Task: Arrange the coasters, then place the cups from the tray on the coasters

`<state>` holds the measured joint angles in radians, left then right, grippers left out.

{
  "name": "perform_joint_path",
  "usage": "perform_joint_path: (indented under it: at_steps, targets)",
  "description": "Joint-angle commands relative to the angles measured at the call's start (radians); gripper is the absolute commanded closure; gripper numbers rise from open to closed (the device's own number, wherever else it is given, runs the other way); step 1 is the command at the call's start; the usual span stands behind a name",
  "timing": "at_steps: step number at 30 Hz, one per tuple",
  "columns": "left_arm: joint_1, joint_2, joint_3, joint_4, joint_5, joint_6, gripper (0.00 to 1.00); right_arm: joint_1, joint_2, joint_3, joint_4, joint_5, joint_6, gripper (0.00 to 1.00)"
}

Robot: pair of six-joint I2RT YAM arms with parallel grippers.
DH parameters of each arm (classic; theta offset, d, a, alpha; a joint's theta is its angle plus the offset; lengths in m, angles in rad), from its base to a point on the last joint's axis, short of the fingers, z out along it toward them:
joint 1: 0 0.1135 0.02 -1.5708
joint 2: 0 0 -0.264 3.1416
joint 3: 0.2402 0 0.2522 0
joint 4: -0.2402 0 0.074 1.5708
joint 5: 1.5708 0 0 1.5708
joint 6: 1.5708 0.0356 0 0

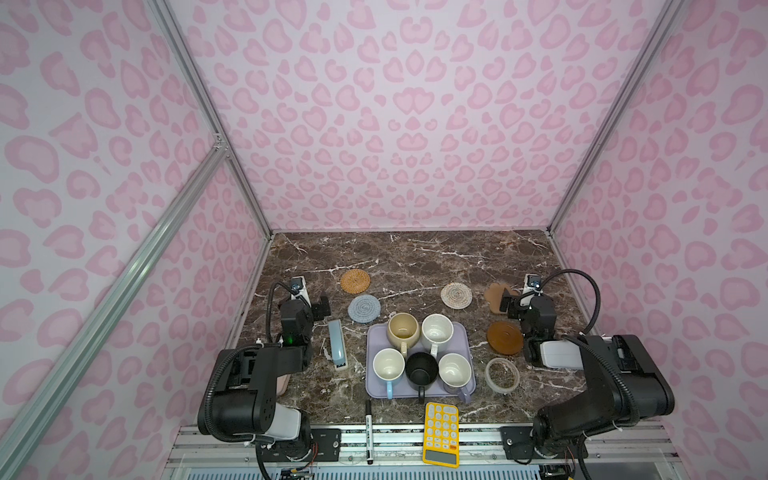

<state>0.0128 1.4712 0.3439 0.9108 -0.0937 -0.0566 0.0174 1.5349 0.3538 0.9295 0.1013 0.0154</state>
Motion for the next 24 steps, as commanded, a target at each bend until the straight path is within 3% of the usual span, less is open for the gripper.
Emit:
perform_joint_path:
  at_steps: [1, 8, 15, 20, 24]
  targets:
    - [0.000, -0.005, -0.002, 0.028, 0.006, 0.009, 0.03, 0.000, 0.001, 0.001, 0.009, -0.002, 0.000, 0.00]
    - [0.000, -0.008, -0.005, 0.033, 0.005, 0.007, 0.03, 0.000, 0.000, -0.001, 0.011, -0.003, 0.000, 0.00]
    - [0.001, -0.070, -0.063, 0.084, -0.076, -0.029, 0.03, 0.001, -0.052, 0.010, -0.045, -0.070, -0.031, 0.00]
    - [0.000, -0.265, -0.057, -0.084, -0.086, -0.040, 0.03, 0.002, -0.211, 0.051, -0.235, -0.092, -0.028, 0.00]
    - [-0.002, -0.446, -0.058, -0.201, -0.028, -0.069, 0.03, 0.003, -0.334, 0.113, -0.414, -0.144, -0.012, 0.00]
